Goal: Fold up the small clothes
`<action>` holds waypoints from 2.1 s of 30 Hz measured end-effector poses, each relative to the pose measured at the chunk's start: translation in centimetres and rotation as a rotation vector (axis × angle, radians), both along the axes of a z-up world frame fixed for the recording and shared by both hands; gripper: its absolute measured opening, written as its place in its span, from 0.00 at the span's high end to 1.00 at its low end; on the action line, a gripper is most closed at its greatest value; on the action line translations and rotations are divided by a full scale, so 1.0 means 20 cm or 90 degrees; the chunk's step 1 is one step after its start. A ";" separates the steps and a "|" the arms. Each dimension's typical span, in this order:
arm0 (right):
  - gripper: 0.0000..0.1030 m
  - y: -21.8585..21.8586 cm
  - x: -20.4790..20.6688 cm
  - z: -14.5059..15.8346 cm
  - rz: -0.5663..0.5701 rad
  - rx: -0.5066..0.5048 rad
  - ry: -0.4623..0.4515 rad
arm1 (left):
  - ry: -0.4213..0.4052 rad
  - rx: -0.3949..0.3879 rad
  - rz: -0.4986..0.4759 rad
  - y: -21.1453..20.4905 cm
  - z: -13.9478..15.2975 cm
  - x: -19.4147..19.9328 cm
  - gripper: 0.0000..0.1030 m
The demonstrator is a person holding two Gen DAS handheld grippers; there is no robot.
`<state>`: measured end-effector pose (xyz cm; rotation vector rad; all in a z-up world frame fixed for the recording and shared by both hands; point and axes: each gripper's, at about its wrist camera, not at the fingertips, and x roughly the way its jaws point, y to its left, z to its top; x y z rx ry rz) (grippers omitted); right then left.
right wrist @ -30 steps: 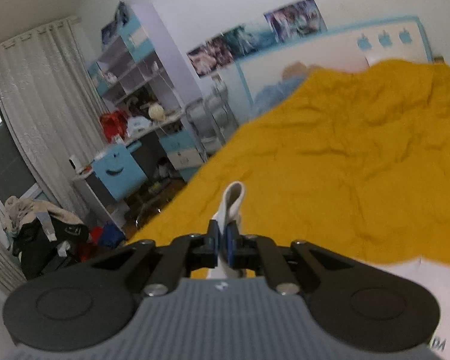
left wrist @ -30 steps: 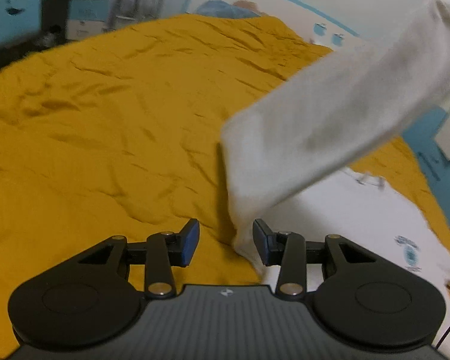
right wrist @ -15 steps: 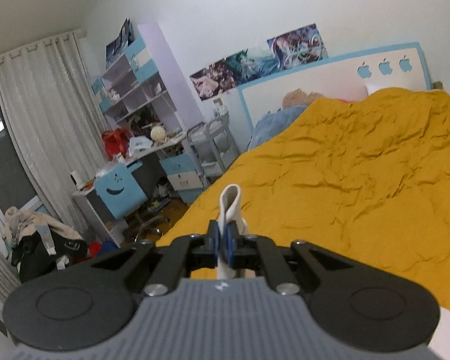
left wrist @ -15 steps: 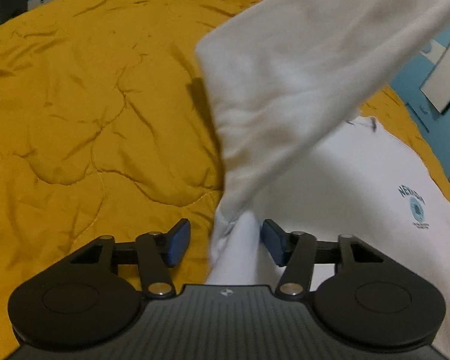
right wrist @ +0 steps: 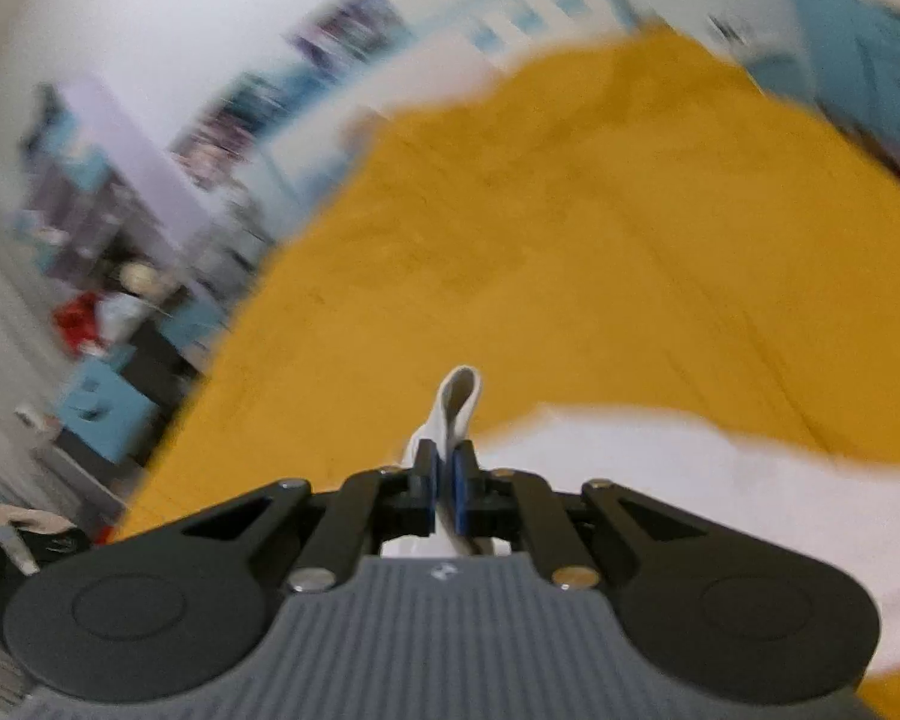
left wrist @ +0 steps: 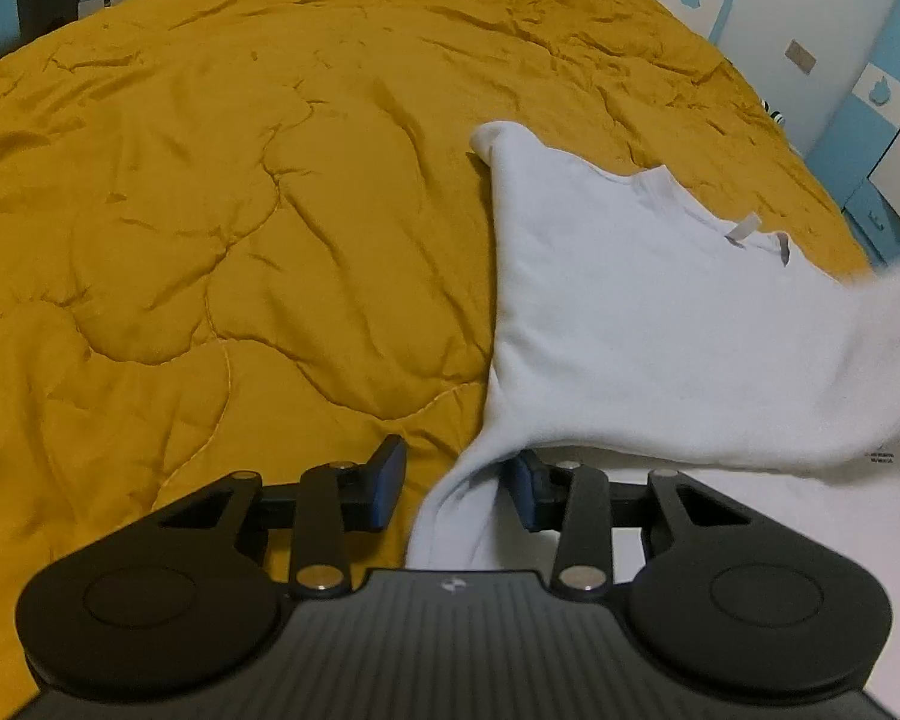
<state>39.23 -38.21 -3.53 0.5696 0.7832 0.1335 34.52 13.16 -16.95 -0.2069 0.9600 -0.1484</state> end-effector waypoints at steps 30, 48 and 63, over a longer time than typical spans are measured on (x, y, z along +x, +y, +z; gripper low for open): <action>0.99 -0.28 -0.02 -0.73 -0.057 0.060 0.068 | -0.025 -0.249 0.120 0.11 -0.01 0.65 0.96; 0.86 -0.20 0.04 -0.70 -0.068 -0.091 0.079 | -0.085 -0.058 0.155 0.14 0.08 0.68 0.77; 0.87 0.03 -0.23 -0.59 0.003 -0.184 0.067 | -0.032 0.019 -0.110 -0.16 0.20 0.21 0.77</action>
